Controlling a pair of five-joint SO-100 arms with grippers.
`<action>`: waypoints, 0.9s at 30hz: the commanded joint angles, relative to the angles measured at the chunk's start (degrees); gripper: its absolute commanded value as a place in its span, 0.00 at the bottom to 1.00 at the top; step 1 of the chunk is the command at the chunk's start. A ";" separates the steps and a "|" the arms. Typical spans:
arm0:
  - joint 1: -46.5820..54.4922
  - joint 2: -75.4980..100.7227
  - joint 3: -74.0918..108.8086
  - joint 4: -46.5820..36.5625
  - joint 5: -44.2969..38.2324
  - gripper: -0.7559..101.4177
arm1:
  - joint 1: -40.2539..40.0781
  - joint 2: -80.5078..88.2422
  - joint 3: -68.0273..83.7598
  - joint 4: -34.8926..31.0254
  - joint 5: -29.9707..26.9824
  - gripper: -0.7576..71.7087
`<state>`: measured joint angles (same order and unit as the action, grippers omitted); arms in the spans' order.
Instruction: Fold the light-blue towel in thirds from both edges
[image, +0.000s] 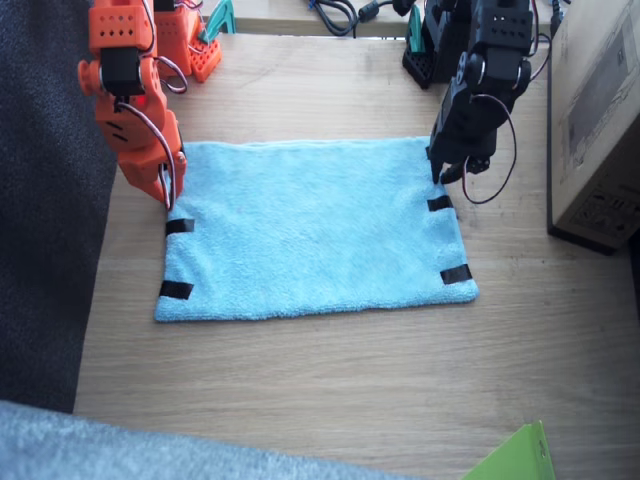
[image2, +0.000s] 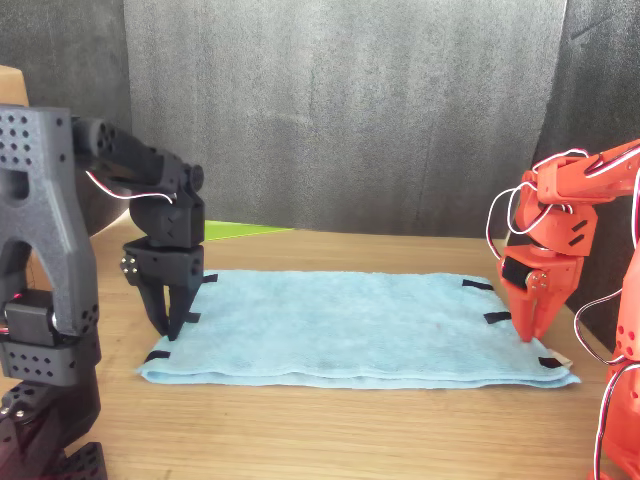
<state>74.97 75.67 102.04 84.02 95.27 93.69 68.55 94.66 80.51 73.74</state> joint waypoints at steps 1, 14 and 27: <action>1.23 3.16 1.05 0.88 0.53 0.01 | 0.88 -0.62 2.64 0.35 -0.09 0.02; 1.05 4.04 1.93 0.35 0.44 0.01 | 2.99 3.25 4.75 -0.09 0.00 0.02; 0.62 2.55 1.93 -1.32 0.35 0.01 | 5.89 11.07 -0.97 6.42 1.67 0.02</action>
<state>75.23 76.73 103.10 83.23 95.45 98.53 74.00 95.98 83.85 74.62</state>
